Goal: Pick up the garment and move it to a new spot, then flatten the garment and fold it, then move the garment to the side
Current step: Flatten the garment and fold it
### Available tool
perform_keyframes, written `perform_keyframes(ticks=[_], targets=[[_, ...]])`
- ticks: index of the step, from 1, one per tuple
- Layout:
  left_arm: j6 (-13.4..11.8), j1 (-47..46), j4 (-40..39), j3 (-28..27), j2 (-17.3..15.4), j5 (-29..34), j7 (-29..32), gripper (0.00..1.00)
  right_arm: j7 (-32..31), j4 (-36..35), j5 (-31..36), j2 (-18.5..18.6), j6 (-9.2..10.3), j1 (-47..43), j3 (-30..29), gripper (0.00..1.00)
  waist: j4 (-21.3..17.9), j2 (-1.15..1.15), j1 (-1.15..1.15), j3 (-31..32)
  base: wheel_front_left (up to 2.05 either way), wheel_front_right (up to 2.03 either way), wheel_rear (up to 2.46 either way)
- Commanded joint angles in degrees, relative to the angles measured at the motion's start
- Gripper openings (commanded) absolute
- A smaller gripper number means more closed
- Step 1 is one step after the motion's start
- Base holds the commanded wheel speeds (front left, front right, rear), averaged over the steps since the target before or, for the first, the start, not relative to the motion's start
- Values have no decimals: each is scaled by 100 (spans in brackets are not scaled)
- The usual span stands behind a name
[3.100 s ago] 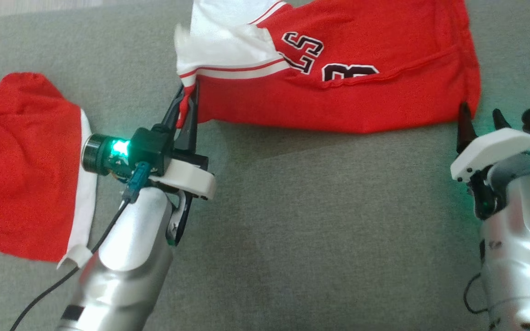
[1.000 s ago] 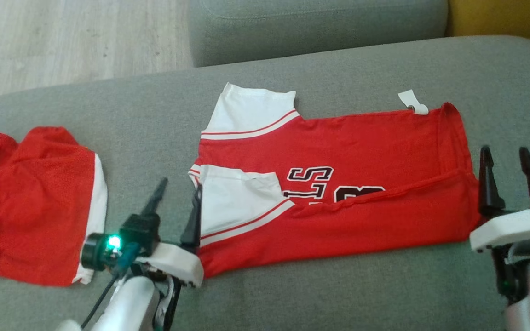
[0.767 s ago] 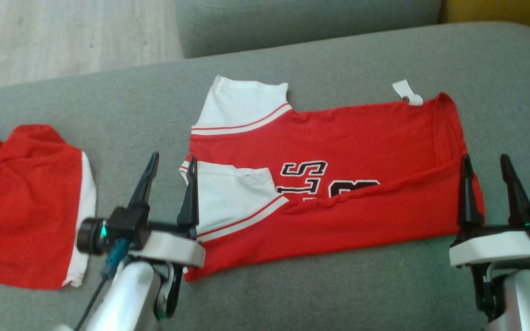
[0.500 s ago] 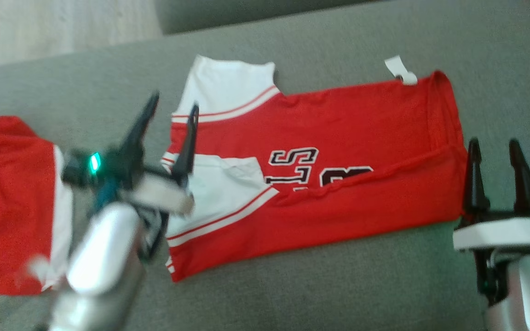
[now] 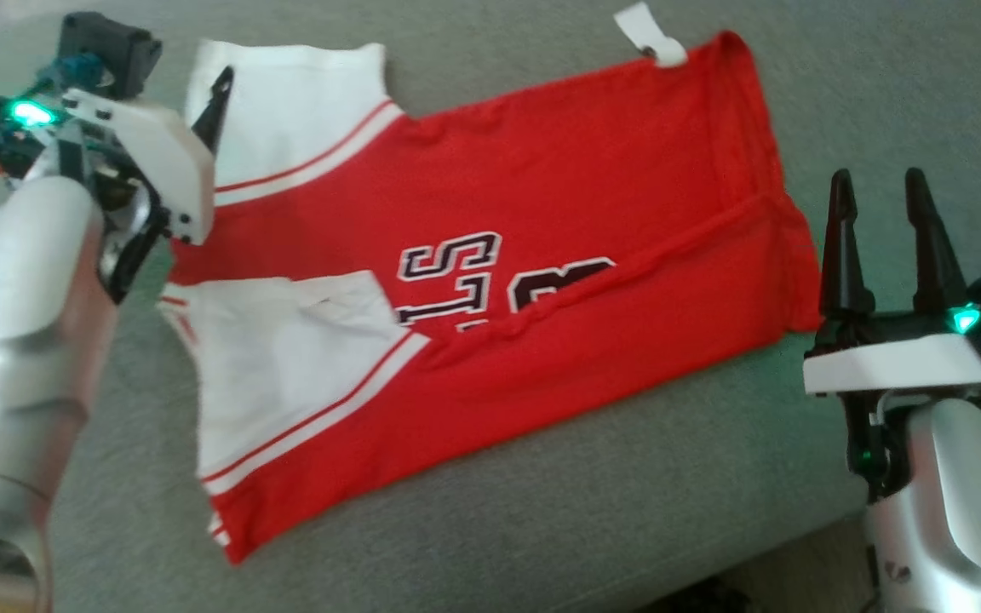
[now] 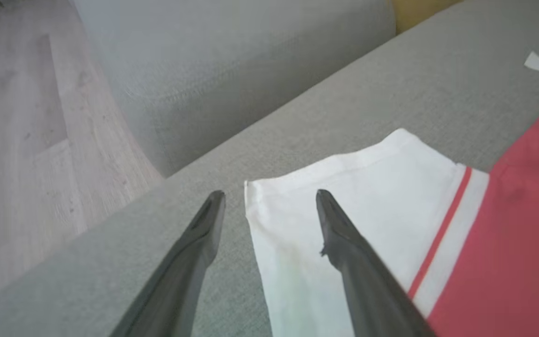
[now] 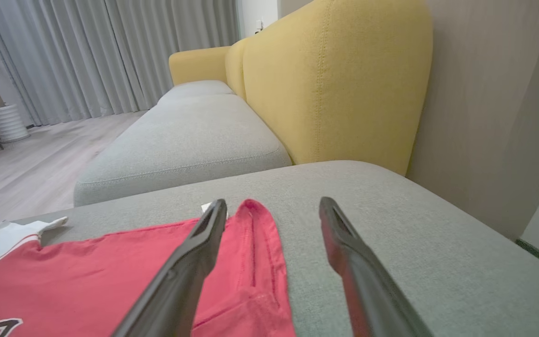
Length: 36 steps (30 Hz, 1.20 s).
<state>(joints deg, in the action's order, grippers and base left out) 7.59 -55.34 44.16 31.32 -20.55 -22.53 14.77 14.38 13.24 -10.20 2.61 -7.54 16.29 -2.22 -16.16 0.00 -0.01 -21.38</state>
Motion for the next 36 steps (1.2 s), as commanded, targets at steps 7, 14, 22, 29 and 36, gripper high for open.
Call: perform_keyframes(ticks=[7, 14, 22, 29, 36], targets=[[-11, -703, 381, 161, -624, -335, 138, 100, 61, -312, -95, 27, 5, 178, 227, 100, -434, 0, 1, -361, 0, 0, 0], [-11, -903, 824, 386, -652, -558, 246, 100, 61, -360, -28, 27, 5, 273, 329, 100, -552, 0, 1, -444, 0, 0, 0], [-10, -932, 913, 874, -620, -1089, 823, 31, 62, -372, -28, 27, 5, 367, 386, 100, -532, 0, 1, -516, 0, 0, 0], [-10, -1044, 850, 951, -527, -1287, 406, 0, 62, -404, 155, 27, 5, 427, 269, 100, -320, 0, 1, -424, 0, 0, 0], [-10, -1042, 621, 1029, -93, -1266, -849, 0, -138, -236, 566, 239, 5, 553, 39, 100, 281, 0, 1, 13, 0, 0, 0]])
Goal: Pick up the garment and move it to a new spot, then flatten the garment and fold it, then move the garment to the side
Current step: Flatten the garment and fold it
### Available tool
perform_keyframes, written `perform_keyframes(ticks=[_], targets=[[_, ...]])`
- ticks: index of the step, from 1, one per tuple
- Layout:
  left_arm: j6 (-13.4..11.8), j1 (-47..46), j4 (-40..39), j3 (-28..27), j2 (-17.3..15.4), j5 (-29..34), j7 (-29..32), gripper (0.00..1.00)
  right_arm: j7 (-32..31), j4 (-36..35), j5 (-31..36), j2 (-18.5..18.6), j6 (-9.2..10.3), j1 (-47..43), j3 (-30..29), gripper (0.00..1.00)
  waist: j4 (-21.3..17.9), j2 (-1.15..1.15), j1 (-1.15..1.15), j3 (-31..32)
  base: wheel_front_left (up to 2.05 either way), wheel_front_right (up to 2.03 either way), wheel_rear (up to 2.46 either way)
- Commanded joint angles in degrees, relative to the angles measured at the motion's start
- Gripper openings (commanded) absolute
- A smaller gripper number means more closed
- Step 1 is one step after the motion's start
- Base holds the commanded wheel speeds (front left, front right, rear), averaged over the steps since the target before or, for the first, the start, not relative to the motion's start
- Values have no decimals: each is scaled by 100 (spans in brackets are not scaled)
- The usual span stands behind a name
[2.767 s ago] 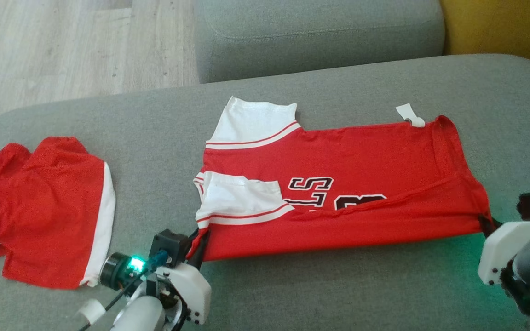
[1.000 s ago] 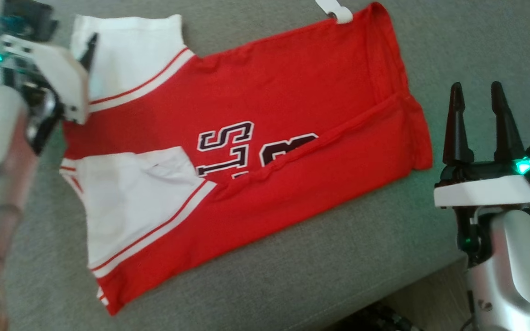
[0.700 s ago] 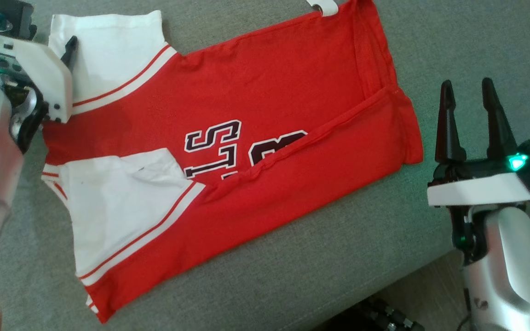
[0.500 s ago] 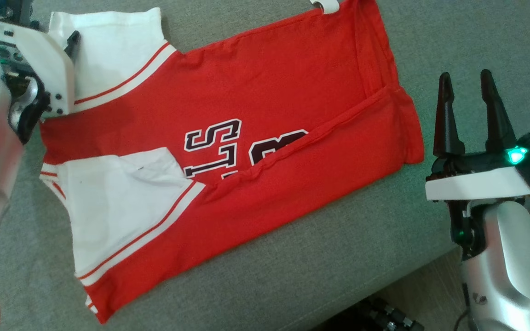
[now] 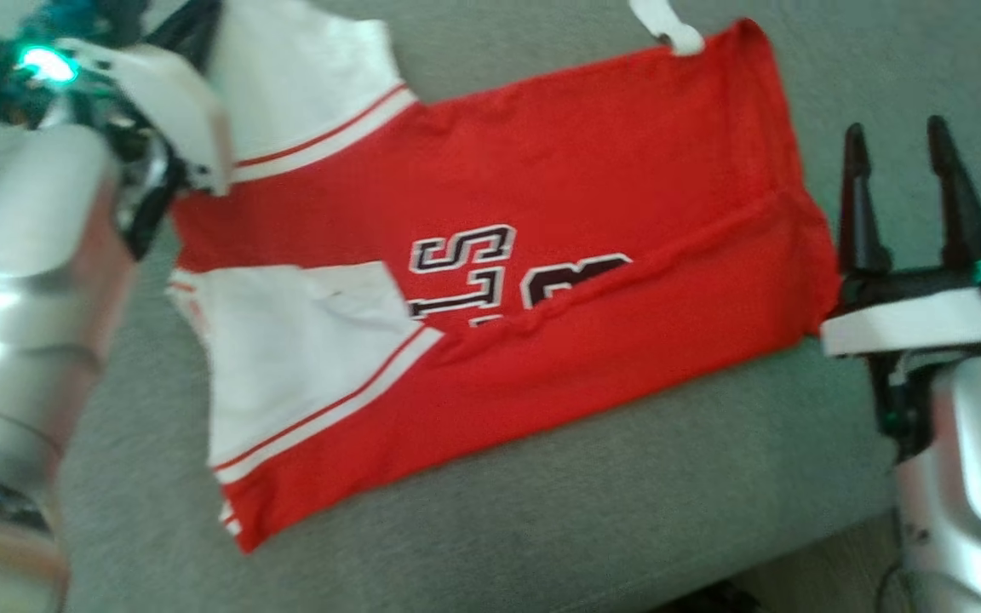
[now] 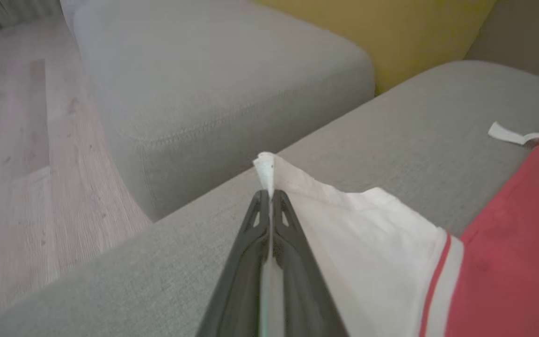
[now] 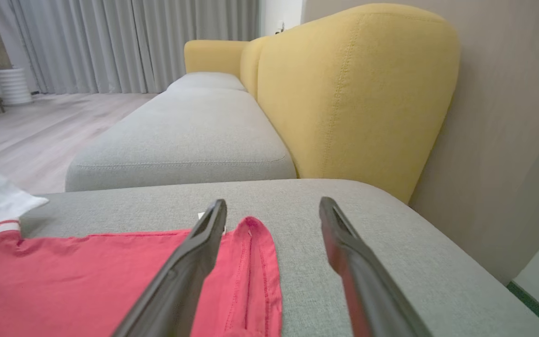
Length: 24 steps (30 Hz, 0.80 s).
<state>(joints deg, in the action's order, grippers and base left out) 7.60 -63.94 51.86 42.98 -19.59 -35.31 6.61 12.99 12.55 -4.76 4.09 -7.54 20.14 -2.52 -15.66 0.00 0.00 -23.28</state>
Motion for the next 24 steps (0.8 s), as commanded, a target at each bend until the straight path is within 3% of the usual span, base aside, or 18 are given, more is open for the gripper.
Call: perform_keyframes(ticks=[1, 8, 14, 17, 24], targets=[[-11, -161, -214, -93, -126, 29, -193, 0, -95, -142, 29, 165, 5, 203, 47, 100, 333, 0, 0, 264, 0, 0, 0], [-11, 98, -843, 261, 128, 98, -855, 0, -1145, 373, -141, 751, 5, 624, -79, 100, 1059, 0, 0, 513, 0, 0, 0], [-71, 345, -1627, 389, 173, 135, -978, 0, -2168, 1282, -318, 1323, 5, 1242, -130, 100, 1599, 0, 0, 405, 0, 0, 0], [-100, 478, -2089, 454, 192, 115, -922, 0, -2427, 1764, -258, 1623, 5, 1574, -37, 100, 1795, 0, 0, 277, 0, 0, 0], [-259, 628, -2822, 624, 159, 185, -672, 0, -2728, 2693, -251, 1945, 5, 2172, 234, 100, 1998, 0, 0, 26, 0, 0, 0]])
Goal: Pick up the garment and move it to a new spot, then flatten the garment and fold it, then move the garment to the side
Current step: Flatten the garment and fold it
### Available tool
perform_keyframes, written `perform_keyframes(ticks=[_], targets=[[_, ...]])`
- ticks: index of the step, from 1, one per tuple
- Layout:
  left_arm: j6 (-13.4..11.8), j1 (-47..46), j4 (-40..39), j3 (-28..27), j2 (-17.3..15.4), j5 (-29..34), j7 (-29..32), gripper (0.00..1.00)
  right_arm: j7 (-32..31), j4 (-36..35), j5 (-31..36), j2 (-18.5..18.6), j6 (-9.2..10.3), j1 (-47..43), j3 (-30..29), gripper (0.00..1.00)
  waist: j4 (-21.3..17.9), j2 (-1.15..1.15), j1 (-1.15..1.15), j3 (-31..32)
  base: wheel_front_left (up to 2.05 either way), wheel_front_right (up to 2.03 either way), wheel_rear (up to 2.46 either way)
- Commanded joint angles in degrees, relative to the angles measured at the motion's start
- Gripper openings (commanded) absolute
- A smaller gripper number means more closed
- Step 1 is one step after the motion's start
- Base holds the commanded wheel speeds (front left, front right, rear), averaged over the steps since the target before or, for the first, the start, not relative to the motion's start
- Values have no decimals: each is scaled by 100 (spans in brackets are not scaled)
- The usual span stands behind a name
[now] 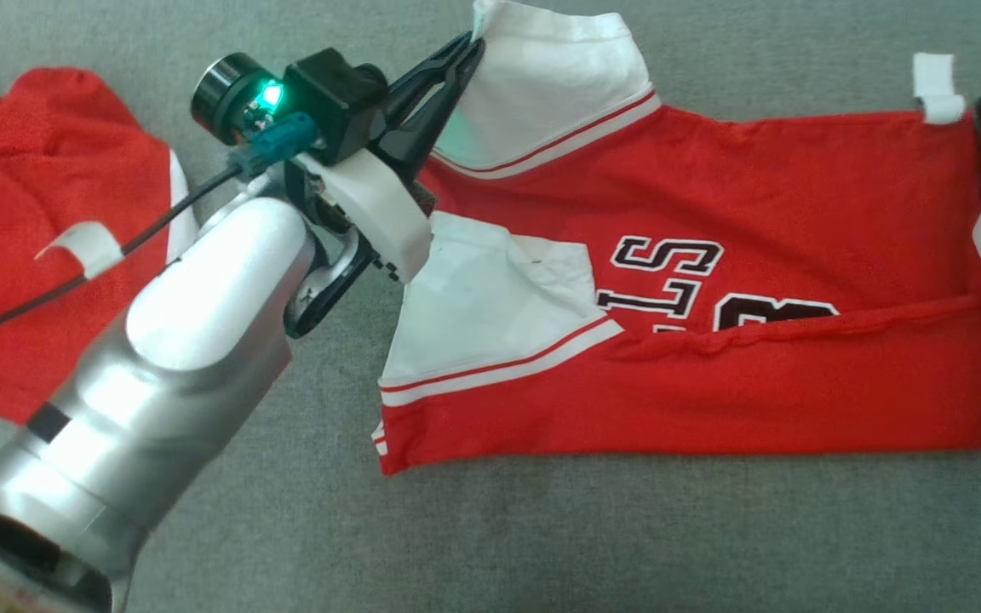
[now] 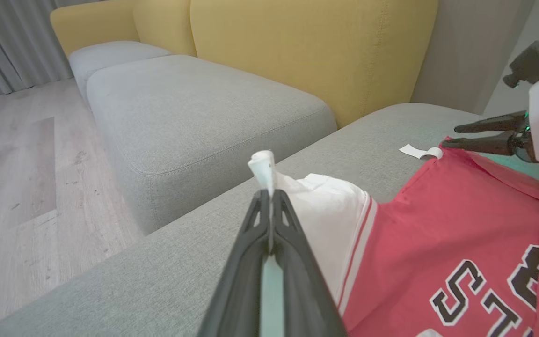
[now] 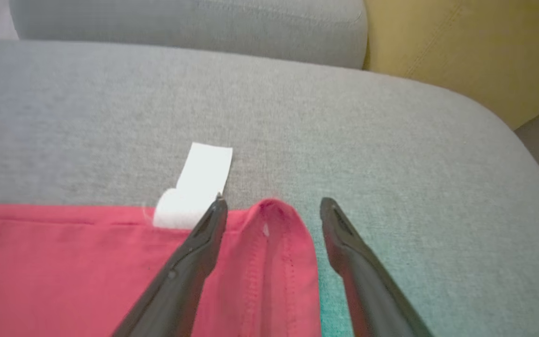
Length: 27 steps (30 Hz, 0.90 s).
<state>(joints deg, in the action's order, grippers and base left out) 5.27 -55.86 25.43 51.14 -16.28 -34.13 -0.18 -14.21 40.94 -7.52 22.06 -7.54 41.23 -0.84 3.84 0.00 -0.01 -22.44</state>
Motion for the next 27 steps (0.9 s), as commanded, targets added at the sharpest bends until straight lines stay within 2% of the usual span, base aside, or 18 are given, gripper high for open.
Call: perform_keyframes(ticks=[1, 8, 9, 10, 18, 27], targets=[[-48, -176, -236, -184, -180, 74, 25, 0, -23, -34, 72, 186, 5, 112, 107, 100, 53, 0, 1, -73, 0, 0, 0], [-153, -162, -488, -196, -275, 51, 127, 0, 34, 684, 144, 273, 5, 417, 203, 100, 25, 0, 1, -130, 0, 0, 0], [-168, -165, -499, -210, -290, 40, 133, 0, 62, 771, 129, 271, 5, 465, 207, 75, 16, 0, 1, -136, 0, 0, 0], [-204, -170, -498, -251, -320, 11, 136, 0, 124, 904, 95, 240, 5, 546, 311, 0, -6, 0, 1, -143, 0, 0, 0], [-357, -246, -123, -644, -388, -321, 57, 0, 594, 1061, -151, 208, 5, 942, 504, 0, -170, 0, 1, -91, 0, 0, 0], [-277, -1190, 806, -859, -485, -145, -231, 0, 943, 828, -955, 121, 5, 1659, 798, 0, -476, 0, 1, -164, 0, 0, 0]])
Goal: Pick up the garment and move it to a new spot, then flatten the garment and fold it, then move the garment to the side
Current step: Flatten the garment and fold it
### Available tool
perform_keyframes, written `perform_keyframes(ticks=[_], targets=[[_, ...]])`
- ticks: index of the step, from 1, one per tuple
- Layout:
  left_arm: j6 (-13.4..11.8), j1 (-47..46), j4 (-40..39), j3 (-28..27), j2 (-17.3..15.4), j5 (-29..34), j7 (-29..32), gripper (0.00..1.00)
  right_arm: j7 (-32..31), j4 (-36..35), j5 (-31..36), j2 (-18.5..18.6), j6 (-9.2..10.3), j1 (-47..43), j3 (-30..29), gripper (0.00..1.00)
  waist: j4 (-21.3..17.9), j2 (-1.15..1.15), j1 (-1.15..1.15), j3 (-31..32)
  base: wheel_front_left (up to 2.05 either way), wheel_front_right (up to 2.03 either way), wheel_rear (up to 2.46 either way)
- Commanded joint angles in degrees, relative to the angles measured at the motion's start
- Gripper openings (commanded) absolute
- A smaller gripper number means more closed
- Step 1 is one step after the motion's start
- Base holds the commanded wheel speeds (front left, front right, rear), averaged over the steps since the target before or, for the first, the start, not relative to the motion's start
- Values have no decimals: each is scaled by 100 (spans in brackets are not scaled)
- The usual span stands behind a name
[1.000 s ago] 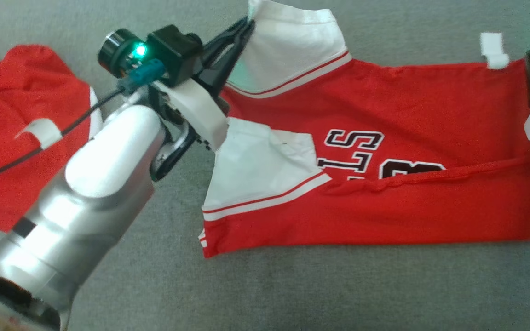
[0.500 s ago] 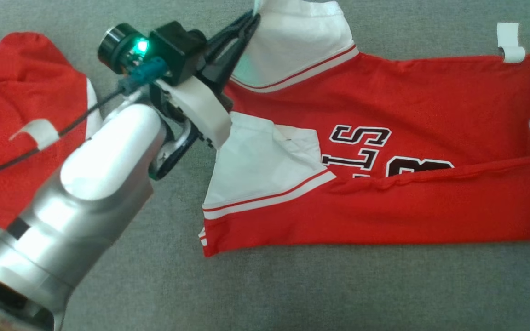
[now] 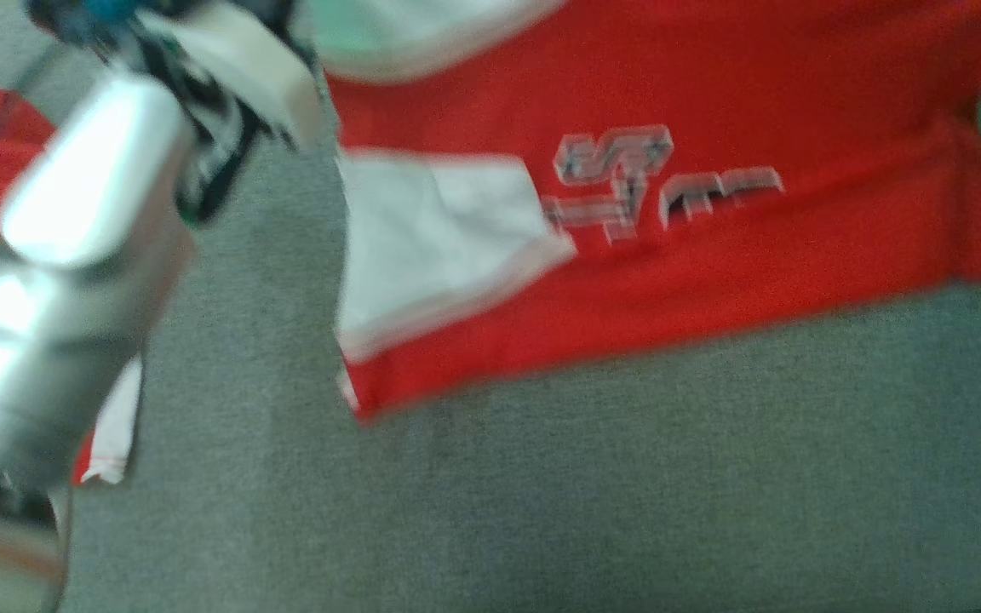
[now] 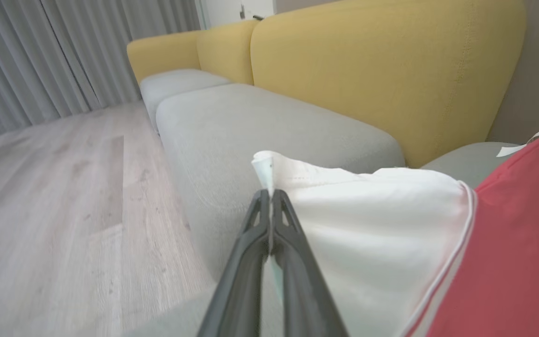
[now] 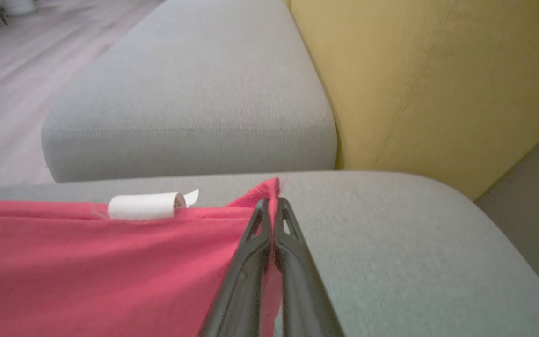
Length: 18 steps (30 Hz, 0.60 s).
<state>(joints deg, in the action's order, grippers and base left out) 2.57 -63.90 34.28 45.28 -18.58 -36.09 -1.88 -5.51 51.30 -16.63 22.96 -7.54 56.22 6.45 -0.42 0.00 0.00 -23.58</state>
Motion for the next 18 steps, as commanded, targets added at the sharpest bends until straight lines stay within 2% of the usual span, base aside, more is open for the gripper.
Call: perform_keyframes(ticks=[1, 9, 13, 18], targets=[[7, -530, 59, -274, -249, 105, -127, 0, 129, -249, -116, 32, 5, 248, 117, 0, -71, 0, 0, -78, 0, 0, 0], [94, -1244, 1168, -120, 35, 467, -756, 0, 522, -297, -669, -5, 5, 585, 528, 0, -113, 0, 0, -149, 0, 0, 0], [198, -1149, 1546, 3, 199, 493, -980, 0, 547, -218, -954, 97, 5, 406, 872, 0, -22, 0, 0, -18, 0, 0, 0], [348, -764, 1745, 228, 272, 497, -1117, 0, 423, -256, -1481, 413, 5, -37, 1346, 0, 154, 0, 0, 201, 0, 0, 0]])
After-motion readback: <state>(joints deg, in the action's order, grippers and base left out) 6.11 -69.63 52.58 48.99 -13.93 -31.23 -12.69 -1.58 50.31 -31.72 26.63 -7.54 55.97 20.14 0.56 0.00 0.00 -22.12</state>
